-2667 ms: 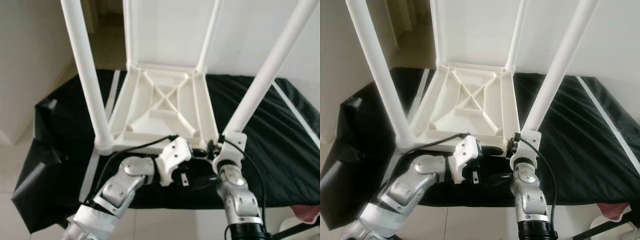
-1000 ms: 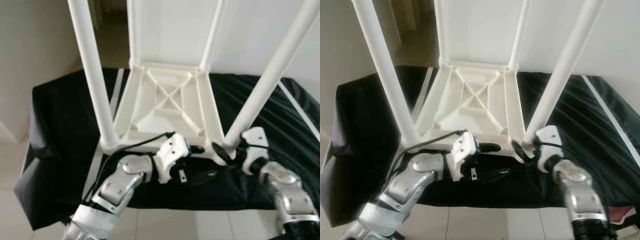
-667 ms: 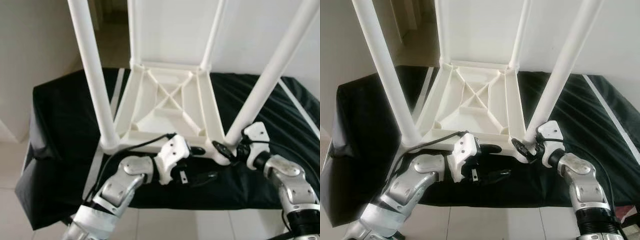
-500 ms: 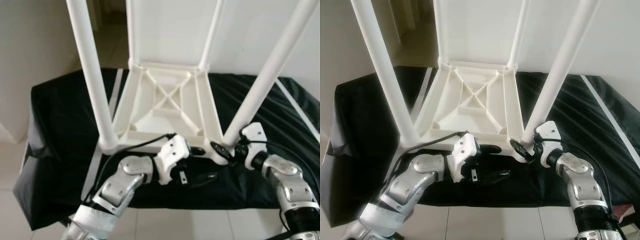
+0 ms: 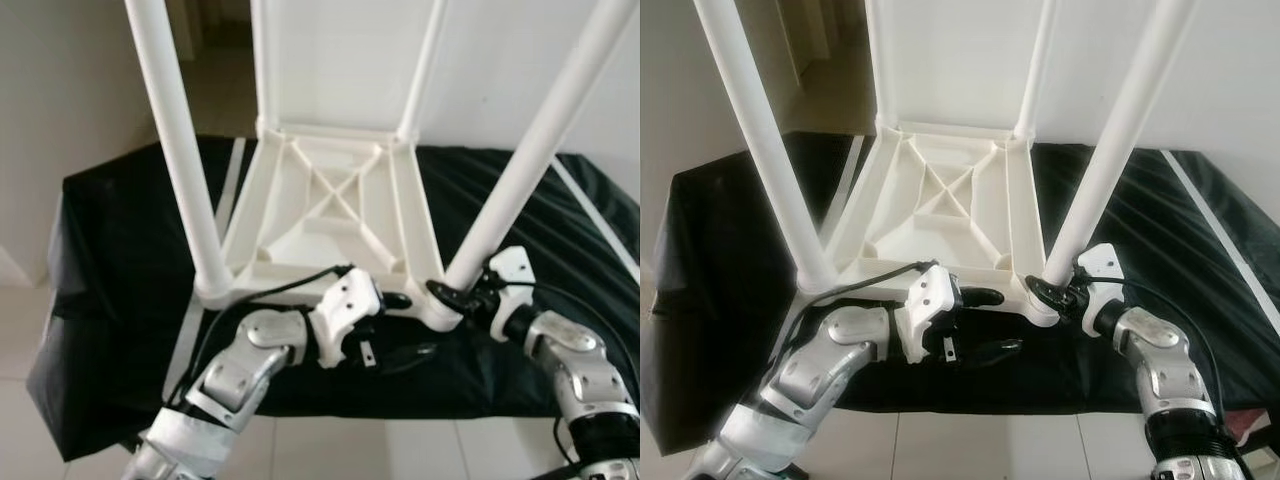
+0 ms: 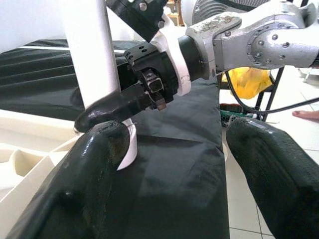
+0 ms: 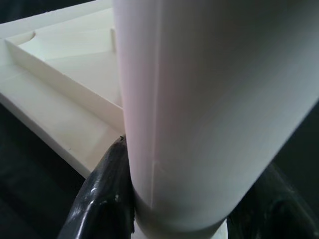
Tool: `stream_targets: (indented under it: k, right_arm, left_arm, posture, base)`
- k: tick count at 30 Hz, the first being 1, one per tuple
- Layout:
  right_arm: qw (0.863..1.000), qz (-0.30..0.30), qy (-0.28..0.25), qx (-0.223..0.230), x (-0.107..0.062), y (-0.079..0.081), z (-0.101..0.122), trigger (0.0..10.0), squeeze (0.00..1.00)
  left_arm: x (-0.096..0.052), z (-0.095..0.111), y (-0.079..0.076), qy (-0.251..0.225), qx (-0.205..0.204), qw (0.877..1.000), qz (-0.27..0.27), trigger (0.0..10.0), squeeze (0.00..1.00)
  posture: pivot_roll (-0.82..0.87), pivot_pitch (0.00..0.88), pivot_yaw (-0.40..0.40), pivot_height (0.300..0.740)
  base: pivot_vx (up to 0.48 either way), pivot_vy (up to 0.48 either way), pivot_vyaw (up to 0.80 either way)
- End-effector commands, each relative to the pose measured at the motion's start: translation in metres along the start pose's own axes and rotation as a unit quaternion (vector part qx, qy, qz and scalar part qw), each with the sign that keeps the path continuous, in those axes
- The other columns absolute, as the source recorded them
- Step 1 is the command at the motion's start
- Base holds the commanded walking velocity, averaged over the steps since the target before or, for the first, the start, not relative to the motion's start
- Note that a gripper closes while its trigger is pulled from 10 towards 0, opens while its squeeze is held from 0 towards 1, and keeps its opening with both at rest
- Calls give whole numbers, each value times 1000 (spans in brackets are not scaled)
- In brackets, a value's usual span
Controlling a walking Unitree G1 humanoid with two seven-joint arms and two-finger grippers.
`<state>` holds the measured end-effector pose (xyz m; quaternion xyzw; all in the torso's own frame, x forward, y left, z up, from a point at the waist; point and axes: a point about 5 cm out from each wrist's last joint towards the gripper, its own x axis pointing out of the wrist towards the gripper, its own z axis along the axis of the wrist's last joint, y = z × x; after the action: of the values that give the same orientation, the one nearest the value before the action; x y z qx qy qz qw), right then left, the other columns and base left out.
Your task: Building children table
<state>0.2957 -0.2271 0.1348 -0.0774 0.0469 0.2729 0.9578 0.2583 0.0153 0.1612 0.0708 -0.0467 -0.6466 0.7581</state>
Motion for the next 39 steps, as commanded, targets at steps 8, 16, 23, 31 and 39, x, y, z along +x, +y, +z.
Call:
stream_targets:
  k: [8,16,23,31,39]
  right_arm:
    - [996,-79,23,24,-2,-1,-8,10000,0]
    - [981,-185,22,55,4,13,-6,10000,0]
    - [954,-274,16,118,19,41,-3,10000,0]
    - [916,-367,10,163,33,56,1,10000,0]
    - [912,-362,-24,190,45,69,21,10000,0]
  left_arm:
    - [1,-2,-8,2,-3,999,-34,10000,0]
    - [1,-2,-9,3,-5,999,-36,10000,0]
    - [0,-2,-10,4,-7,999,-36,10000,0]
    - [2,-1,-7,-1,-7,1000,-30,10000,0]
    - [1,-1,-8,-1,-9,1000,-25,10000,0]
  posture:
    - [2,0,-38,740]
    - [6,0,-37,740]
    - [5,0,-37,740]
    - [4,0,-48,740]
    - [11,0,-46,740]
  base:
    - [0,0,0]
    - [0,0,0]
    - [0,0,0]
    - [0,0,0]
    - [0,0,0]
